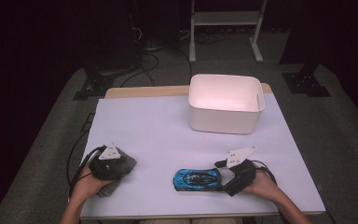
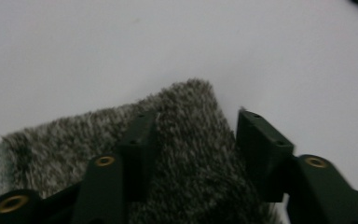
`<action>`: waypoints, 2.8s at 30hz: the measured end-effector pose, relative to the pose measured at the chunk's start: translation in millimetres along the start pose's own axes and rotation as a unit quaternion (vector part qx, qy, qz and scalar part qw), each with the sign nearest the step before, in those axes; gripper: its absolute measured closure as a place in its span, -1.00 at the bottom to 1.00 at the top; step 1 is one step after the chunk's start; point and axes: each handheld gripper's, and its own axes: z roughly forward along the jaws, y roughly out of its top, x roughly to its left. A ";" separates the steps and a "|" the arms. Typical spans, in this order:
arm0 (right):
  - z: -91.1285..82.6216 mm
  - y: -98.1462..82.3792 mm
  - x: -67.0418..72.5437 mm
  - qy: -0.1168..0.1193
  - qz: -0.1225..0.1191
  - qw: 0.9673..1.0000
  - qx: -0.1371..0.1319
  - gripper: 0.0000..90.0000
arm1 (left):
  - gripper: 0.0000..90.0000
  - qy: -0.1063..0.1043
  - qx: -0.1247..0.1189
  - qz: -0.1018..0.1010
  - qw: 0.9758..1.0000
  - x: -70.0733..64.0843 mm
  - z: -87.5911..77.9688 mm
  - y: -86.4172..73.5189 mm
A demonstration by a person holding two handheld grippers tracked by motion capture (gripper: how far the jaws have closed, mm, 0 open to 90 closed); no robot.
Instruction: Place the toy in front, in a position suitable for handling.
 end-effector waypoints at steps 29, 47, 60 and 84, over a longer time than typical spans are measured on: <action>15.6 -3.8 9.8 -0.025 -0.038 0.999 0.027 -0.58 | 0.87 -0.184 -0.058 0.126 0.973 -101.8 62.8 101.2; 18.3 -3.8 14.8 -0.048 -0.066 0.996 0.037 -0.57 | 0.86 -0.215 -0.060 0.112 0.968 -95.6 57.2 84.5; 18.7 -4.0 14.6 -0.047 -0.060 0.996 0.037 -0.57 | 0.85 -0.191 -0.057 0.101 0.975 -86.2 65.4 98.0; 20.8 -4.1 14.9 -0.047 -0.060 0.997 0.035 -0.57 | 0.84 -0.217 -0.037 0.120 0.968 -95.1 55.9 89.4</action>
